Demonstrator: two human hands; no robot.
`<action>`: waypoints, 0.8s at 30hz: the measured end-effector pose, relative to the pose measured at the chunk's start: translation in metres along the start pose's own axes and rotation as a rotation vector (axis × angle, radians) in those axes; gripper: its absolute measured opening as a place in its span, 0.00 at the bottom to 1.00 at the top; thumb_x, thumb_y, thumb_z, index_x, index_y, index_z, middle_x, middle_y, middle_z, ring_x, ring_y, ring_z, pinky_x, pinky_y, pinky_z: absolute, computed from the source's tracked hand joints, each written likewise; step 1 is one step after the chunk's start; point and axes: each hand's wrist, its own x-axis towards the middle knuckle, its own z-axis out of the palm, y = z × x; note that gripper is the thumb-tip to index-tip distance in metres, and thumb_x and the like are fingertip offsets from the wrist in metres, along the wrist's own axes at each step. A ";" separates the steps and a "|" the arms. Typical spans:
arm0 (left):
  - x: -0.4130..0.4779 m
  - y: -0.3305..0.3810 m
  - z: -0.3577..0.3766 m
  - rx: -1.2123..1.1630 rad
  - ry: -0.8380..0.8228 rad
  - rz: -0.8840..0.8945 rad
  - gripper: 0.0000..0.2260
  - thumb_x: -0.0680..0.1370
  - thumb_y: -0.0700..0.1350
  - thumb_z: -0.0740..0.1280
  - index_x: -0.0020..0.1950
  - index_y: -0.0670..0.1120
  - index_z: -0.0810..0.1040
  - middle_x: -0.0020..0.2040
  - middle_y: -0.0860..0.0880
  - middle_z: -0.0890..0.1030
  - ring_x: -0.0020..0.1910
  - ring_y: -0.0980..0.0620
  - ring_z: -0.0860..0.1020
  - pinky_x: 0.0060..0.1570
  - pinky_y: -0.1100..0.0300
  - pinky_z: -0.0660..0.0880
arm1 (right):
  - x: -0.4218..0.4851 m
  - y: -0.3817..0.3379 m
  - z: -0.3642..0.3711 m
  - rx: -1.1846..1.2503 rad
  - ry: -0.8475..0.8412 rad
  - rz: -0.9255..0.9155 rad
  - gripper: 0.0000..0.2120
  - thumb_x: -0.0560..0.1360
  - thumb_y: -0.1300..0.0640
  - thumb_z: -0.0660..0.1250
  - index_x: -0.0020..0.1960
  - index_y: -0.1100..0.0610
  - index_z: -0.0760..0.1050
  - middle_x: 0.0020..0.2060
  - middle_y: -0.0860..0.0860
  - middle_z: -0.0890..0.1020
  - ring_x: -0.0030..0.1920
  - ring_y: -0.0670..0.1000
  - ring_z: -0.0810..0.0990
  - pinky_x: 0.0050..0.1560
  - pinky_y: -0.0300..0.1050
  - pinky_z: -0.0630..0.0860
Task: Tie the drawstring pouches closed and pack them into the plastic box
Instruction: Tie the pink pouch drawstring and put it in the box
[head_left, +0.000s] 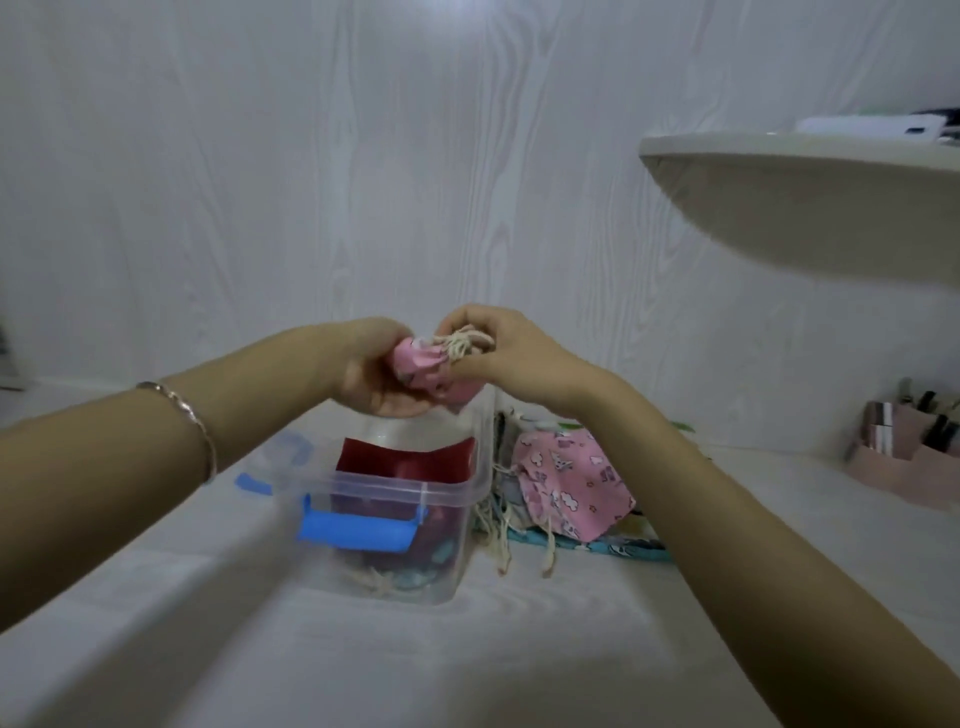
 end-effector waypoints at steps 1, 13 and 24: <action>0.007 -0.006 -0.005 0.025 -0.004 -0.030 0.13 0.79 0.42 0.55 0.50 0.39 0.77 0.44 0.39 0.81 0.42 0.45 0.79 0.40 0.52 0.81 | 0.007 0.003 0.004 -0.068 -0.055 0.012 0.11 0.71 0.67 0.72 0.50 0.56 0.76 0.39 0.49 0.79 0.37 0.45 0.78 0.42 0.41 0.76; 0.022 -0.039 -0.004 0.876 0.039 -0.060 0.06 0.79 0.34 0.61 0.42 0.39 0.73 0.40 0.44 0.76 0.39 0.48 0.78 0.34 0.62 0.77 | 0.028 0.006 0.028 -0.432 -0.642 0.235 0.12 0.74 0.52 0.71 0.56 0.54 0.80 0.40 0.41 0.83 0.42 0.39 0.78 0.48 0.35 0.73; -0.008 -0.047 0.000 1.527 -0.531 -0.282 0.19 0.81 0.49 0.61 0.71 0.50 0.69 0.72 0.49 0.69 0.70 0.48 0.69 0.70 0.51 0.65 | 0.082 0.040 0.087 -1.008 -1.036 0.483 0.14 0.77 0.58 0.65 0.62 0.59 0.77 0.70 0.55 0.72 0.71 0.53 0.68 0.56 0.42 0.65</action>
